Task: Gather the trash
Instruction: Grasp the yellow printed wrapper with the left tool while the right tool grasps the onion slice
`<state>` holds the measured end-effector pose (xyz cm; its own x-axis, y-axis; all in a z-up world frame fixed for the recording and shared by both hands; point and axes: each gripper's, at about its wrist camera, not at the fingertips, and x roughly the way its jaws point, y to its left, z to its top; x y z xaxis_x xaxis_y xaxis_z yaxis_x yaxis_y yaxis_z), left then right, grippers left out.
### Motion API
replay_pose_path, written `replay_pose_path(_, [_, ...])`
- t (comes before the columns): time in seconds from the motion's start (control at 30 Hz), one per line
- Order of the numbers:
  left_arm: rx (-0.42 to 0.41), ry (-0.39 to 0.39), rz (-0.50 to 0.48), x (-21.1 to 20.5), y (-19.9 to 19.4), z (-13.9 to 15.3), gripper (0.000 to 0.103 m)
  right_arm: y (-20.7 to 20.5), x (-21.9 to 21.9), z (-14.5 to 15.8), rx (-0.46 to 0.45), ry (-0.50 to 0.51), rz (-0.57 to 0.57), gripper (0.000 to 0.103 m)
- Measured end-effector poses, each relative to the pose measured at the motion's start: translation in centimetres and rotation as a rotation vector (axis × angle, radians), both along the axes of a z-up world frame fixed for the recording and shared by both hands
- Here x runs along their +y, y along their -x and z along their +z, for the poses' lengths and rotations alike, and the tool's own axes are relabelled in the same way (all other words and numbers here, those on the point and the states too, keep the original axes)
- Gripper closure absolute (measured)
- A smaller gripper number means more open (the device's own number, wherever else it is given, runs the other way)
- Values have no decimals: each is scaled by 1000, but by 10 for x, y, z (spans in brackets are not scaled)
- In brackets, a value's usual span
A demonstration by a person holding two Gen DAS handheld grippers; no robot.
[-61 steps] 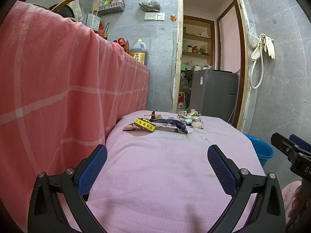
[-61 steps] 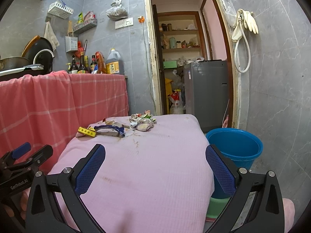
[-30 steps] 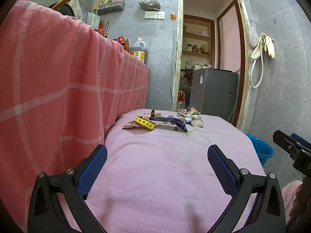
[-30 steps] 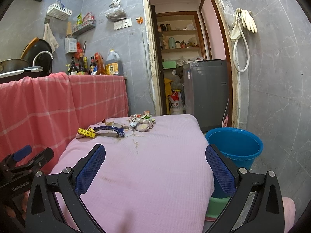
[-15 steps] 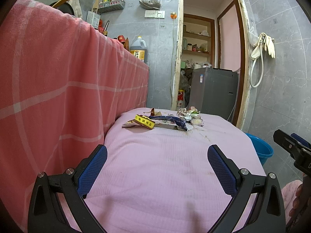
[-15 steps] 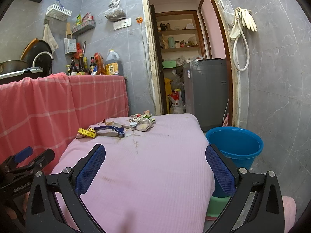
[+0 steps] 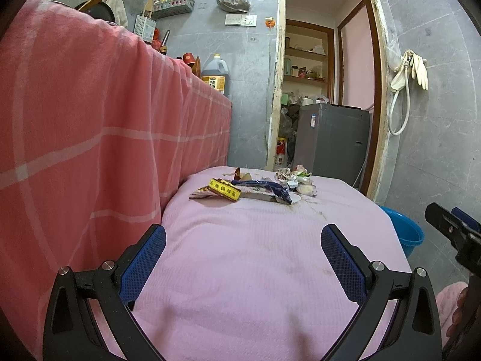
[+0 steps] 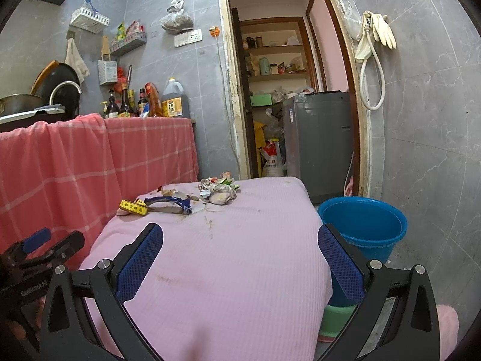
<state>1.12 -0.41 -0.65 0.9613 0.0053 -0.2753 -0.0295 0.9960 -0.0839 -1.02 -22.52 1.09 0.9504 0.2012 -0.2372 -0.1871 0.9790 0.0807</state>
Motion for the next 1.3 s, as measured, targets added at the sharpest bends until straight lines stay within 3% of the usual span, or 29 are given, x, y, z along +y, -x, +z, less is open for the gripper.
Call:
replay_pose_path(0.13, [25,-15,21,4,-21,7,2,-20,2,7,-19,24,23,0])
replay_pose_path(0.4, [110,33,50,24,-81,14,2,-78,-1,18,-16,-2,53,0])
replay_pose_path(0.6, [203,17,58,34,-126,11,2,-133,11,18,42,5,105,0])
replay_pose_path(0.77, [248,27,68,47,-153,10,3,-188,33,8,163,59,122,0])
replay_pose_path(0.97, [364,7,45,57,-184,-4,18,-249,60,-15,347,111,196,1])
replay_pose_path(1.13, [433,49,14,67,-202,-10,19,-287,77,-34,470,154,237,7])
replay_pose_path(1.23, [476,70,-2,72,-213,-16,22,-302,82,-46,535,159,252,15])
replay_pose_path(1.3, [496,77,-16,74,-215,-18,25,-309,80,-54,577,142,267,26])
